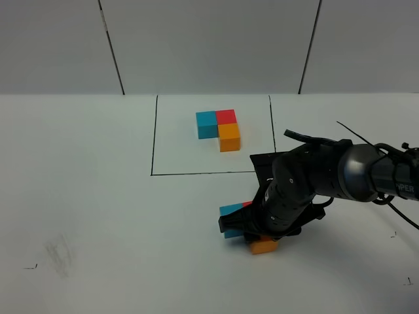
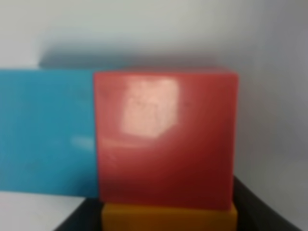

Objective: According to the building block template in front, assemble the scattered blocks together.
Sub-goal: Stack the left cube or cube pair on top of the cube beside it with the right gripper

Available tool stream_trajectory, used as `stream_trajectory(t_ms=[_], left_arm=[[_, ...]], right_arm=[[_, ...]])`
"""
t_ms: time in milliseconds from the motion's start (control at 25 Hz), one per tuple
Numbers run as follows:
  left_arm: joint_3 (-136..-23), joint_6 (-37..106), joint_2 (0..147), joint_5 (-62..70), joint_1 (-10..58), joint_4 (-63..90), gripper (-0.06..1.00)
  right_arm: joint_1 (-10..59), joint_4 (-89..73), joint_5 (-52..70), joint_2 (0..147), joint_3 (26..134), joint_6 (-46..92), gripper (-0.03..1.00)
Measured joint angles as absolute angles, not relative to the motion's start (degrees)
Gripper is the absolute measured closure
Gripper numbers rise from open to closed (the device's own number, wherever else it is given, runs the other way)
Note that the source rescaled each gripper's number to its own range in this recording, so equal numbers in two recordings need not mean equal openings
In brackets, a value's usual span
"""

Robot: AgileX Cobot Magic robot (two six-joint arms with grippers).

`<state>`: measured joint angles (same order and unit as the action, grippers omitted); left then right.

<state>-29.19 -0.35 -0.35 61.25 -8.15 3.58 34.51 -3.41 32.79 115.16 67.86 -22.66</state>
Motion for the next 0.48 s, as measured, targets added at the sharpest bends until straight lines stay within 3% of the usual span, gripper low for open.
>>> stream_trajectory(t_ms=[480], left_arm=[[-29.19, -0.35, -0.35, 61.25, -8.15, 3.58, 0.30]], right_arm=[[37.63, -2.30, 38.50, 121.48, 77.84, -22.47, 0.97]])
